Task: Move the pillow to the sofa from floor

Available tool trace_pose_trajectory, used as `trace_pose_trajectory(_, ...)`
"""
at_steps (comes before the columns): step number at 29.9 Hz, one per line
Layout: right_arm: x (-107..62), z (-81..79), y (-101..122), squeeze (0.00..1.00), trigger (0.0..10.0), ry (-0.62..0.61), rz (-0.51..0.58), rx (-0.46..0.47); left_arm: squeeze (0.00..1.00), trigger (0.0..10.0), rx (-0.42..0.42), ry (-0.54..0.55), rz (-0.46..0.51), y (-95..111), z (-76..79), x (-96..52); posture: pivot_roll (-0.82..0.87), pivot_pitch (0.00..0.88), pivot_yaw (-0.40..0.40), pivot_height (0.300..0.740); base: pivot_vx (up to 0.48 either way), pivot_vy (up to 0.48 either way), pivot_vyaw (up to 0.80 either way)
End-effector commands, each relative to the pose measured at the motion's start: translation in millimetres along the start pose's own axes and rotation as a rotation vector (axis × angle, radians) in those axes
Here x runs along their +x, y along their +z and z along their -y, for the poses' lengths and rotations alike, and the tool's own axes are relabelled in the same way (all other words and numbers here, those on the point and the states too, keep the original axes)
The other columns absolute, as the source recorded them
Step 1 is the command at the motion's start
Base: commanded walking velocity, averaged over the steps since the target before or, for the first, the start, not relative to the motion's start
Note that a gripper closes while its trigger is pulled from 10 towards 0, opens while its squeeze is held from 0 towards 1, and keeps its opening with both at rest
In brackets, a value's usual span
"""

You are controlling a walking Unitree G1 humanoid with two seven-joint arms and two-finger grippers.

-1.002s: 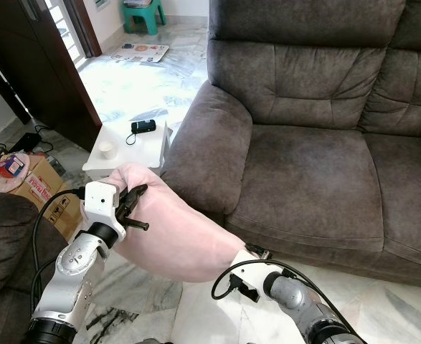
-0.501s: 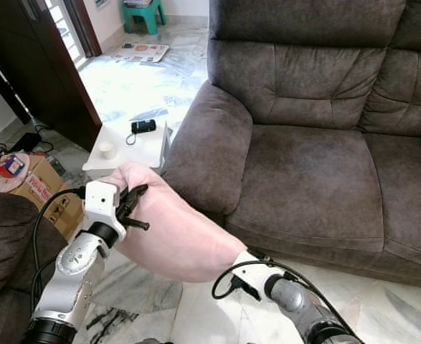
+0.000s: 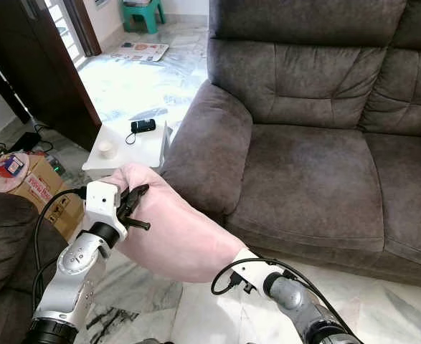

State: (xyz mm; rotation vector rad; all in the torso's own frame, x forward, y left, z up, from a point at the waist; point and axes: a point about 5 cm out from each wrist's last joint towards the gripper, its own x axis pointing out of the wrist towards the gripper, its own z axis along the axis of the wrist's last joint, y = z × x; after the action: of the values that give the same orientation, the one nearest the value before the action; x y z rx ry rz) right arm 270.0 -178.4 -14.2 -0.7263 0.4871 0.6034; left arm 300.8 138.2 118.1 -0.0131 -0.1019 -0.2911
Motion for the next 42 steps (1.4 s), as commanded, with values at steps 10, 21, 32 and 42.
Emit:
trace_pose_trajectory(10,3.2,10.9,14.7,0.0,0.0,-0.088,0.079,0.1,0.0,10.0,0.029,-0.009,0.113,26.0,-1.9,5.6,-0.03,0.086,0.059,0.74,0.0,0.0,0.0)
trace_pose_trajectory(21,-10.9,61.8,31.5,0.0,4.9,-0.438,0.239,0.433,0.0,10.0,0.093,0.036,-0.053,-10.1,-12.0,-12.0,-0.05,0.063,0.062,0.74,0.0,0.0,0.0)
trace_pose_trajectory(32,-53.7,77.0,73.5,0.0,10.0,-0.734,0.563,0.631,0.0,10.0,0.135,0.19,-0.067,-16.2,-22.4,-20.6,-0.07,0.022,0.057,0.74,0.0,0.0,0.0)
trace_pose_trajectory(42,-62.8,80.5,92.3,0.0,10.0,-0.771,0.616,0.675,0.0,10.0,0.135,0.22,0.058,8.7,-18.5,-4.6,-0.08,0.0,0.055,0.74,0.0,0.0,-0.23)
